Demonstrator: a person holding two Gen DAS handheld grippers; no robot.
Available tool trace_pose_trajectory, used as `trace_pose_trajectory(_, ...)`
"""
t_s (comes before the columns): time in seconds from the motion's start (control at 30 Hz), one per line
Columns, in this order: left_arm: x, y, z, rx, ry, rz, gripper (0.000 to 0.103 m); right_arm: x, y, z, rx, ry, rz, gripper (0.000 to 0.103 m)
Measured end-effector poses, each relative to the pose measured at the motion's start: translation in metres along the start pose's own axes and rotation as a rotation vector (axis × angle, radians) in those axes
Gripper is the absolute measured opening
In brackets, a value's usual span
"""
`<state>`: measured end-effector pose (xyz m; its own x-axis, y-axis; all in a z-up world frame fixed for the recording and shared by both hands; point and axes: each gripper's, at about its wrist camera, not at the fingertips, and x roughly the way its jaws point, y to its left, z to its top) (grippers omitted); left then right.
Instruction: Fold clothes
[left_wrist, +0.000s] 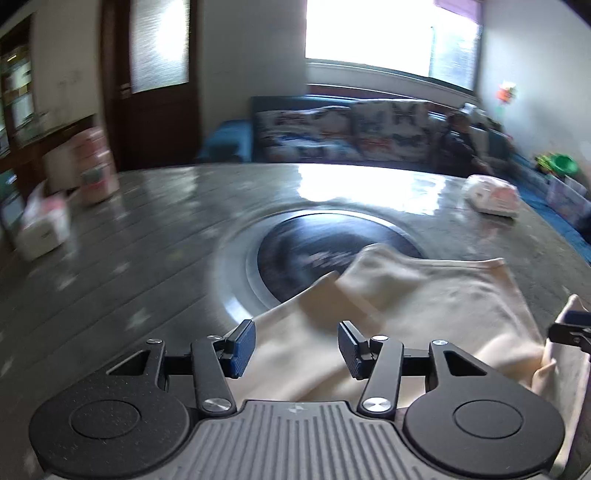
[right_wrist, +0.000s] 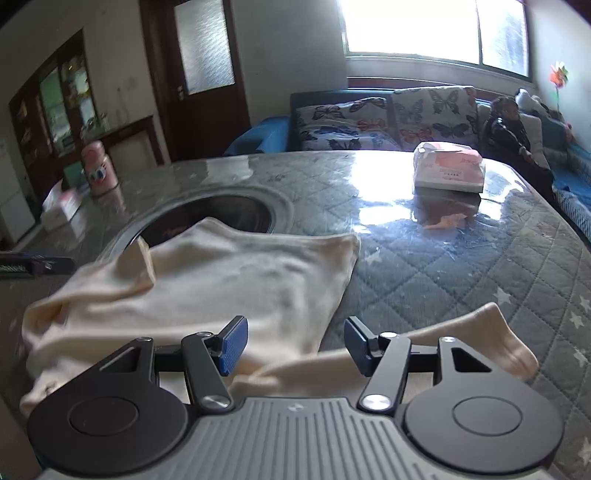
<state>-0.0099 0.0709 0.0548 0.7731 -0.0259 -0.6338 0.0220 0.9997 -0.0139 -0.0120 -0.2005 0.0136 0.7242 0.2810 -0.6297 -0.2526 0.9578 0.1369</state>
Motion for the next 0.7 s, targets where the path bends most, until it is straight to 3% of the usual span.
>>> trace_pose_trajectory(0.33,0.09,-0.029,0.033,0.123,0.035,-0.062,0.054,0.031,-0.014,0.018,0.043,0.006,-0.017,0.06)
trace_pose_trajectory(0.43,0.104,-0.031,0.035,0.14,0.057,-0.107,0.054,0.036,-0.016,0.021,0.051,0.006,-0.015,0.065)
trace_pose_trajectory(0.63,0.123,-0.029,0.033,0.16,0.088,-0.157,0.053,0.044,-0.015,0.024,0.05,0.009,-0.007,0.065)
trace_pose_trajectory(0.7,0.125,-0.027,0.033,0.147,0.09,-0.182,0.044,0.045,-0.015,0.024,0.051,0.01,-0.008,0.065)
